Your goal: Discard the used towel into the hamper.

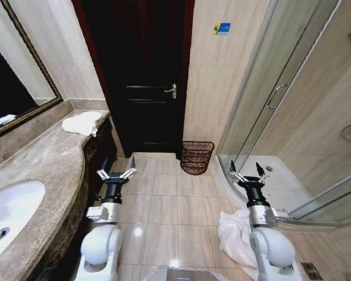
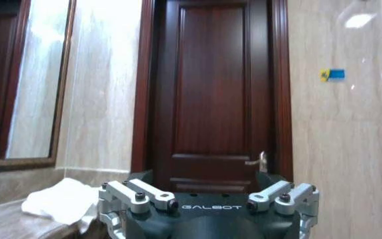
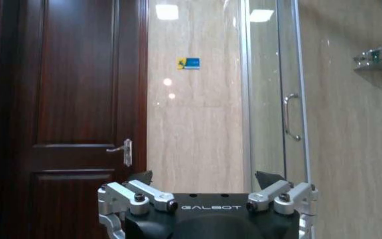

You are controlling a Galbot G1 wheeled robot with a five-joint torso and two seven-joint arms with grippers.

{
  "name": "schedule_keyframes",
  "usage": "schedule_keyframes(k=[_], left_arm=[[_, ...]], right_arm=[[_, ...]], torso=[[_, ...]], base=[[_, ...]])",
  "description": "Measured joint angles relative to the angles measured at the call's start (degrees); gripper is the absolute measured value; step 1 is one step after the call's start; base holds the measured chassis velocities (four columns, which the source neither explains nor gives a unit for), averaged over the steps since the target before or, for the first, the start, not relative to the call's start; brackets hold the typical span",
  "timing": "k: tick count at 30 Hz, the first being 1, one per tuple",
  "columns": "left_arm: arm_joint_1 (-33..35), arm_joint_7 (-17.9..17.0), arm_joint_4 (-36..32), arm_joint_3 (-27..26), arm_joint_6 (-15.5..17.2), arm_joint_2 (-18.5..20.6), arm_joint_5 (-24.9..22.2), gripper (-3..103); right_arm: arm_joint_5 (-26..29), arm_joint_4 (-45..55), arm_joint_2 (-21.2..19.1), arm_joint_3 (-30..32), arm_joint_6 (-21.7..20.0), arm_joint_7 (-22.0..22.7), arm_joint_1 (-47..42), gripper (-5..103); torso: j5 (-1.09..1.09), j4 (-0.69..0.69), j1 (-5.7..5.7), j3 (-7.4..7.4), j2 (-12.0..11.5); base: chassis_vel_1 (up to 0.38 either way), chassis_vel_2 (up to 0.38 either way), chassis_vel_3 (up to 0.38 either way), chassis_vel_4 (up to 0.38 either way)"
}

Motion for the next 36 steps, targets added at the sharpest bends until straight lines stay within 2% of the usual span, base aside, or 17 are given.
schedule_keyframes(k=[4,11,13,14,15,16,19,22,30,36], left_arm=[[2.41,1.55,-1.05,0.29,2.13,0.9,-0.18,100],[3.3,0.93,-1.98,0.93,4.63,2.91,-2.72,100],[3.68,0.12,-3.58,1.72,6.76,2.68,-6.1,100],[3.98,-0.59,-5.07,2.41,8.67,2.52,-9.58,100],[3.98,-0.59,-5.07,2.41,8.67,2.52,-9.58,100],[4.15,-1.28,-6.83,2.94,10.96,2.39,-13.2,100],[4.14,-1.53,-8.25,2.81,12.25,2.47,-14.79,100],[4.31,-1.34,-8.47,2.4,12.14,2.74,-13.74,100],[4.92,-0.74,-7.06,2.8,9.45,2.17,-7.0,100],[5.68,0.1,-4.07,6.26,6.49,1.17,-2.01,100]], right_arm=[[-1.17,-0.25,1.03,-0.43,2.02,0.1,-1.08,100],[-0.91,-1.28,1.13,0.69,6.69,-1.21,-1.49,100],[-1.17,-1.56,1.37,0.78,8.41,-1.54,-1.68,100],[-1.36,-1.55,1.5,0.74,8.92,-1.57,-1.82,100],[-1.36,-1.55,1.5,0.74,8.92,-1.57,-1.82,100],[-1.57,-1.43,1.59,0.66,9.14,-1.58,-1.93,100],[-1.64,-1.1,1.6,0.45,9.32,-1.58,-1.9,100],[-1.58,-0.76,1.63,0.19,9.32,-1.58,-1.87,100],[-2.04,0.38,2.23,-1.01,8.43,-2.19,-2.14,100],[-2.68,0.51,2.2,-1.75,8.47,-3.3,-2.9,100]], torso=[[0.01,0.0,0.0,0.0,0.0],[0.0,0.0,0.0,0.0,0.0],[0.01,0.0,0.0,0.0,0.0],[0.01,0.0,0.0,0.0,0.0],[0.01,0.0,0.0,0.0,0.0],[0.02,0.0,0.0,0.0,0.0],[0.01,0.0,0.0,0.0,0.0],[0.02,0.0,0.0,0.0,0.0],[0.01,0.0,0.0,0.0,0.0],[0.0,0.0,0.0,0.0,0.0]], base=[[0.0,0.0,0.0,0.0],[0.0,0.0,0.0,0.0],[0.0,0.0,0.0,0.0],[0.0,0.0,0.0,0.0],[0.0,0.0,0.0,0.0],[0.0,0.0,0.0,0.0],[0.0,0.0,0.0,0.0],[0.0,0.0,0.0,0.0],[0.0,0.0,0.0,0.0],[0.0,0.0,0.0,0.0]])
